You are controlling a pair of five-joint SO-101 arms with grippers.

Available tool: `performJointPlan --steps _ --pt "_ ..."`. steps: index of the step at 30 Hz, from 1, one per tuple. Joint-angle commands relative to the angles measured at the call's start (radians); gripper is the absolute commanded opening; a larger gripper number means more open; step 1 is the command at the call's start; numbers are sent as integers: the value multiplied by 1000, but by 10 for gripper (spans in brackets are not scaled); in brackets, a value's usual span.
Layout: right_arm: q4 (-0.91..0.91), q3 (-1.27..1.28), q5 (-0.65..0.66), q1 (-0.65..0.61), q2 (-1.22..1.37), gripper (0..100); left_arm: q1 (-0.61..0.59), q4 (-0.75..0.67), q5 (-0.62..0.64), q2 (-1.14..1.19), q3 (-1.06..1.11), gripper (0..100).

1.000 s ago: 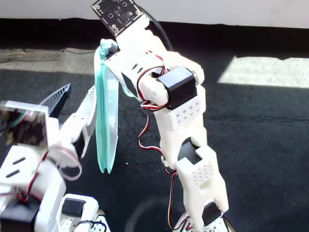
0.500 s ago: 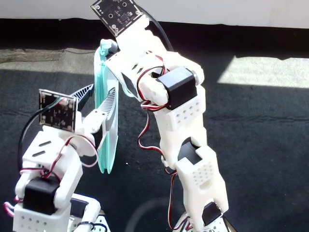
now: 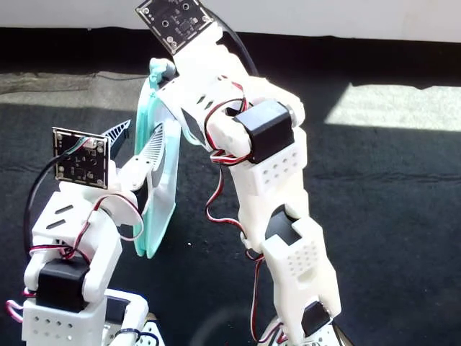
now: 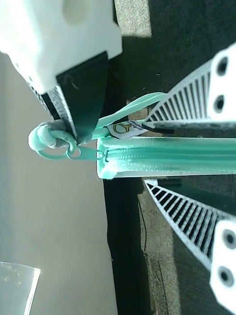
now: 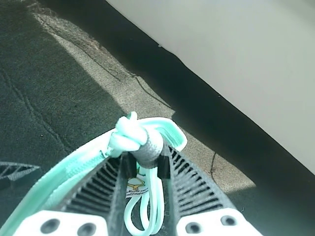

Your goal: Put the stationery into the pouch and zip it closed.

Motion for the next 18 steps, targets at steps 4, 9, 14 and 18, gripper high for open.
performJointPlan --steps 4,9,14,18 --pt "8 -7 2 7 -74 5 -7 -94 5 111 10 175" --pt "8 -8 2 7 -74 5 -5 -97 5 186 -61 171" --pt "8 -8 2 8 -74 5 -4 -94 6 206 -73 93" --pt "7 -2 3 10 -70 5 -4 -94 2 213 -71 17"
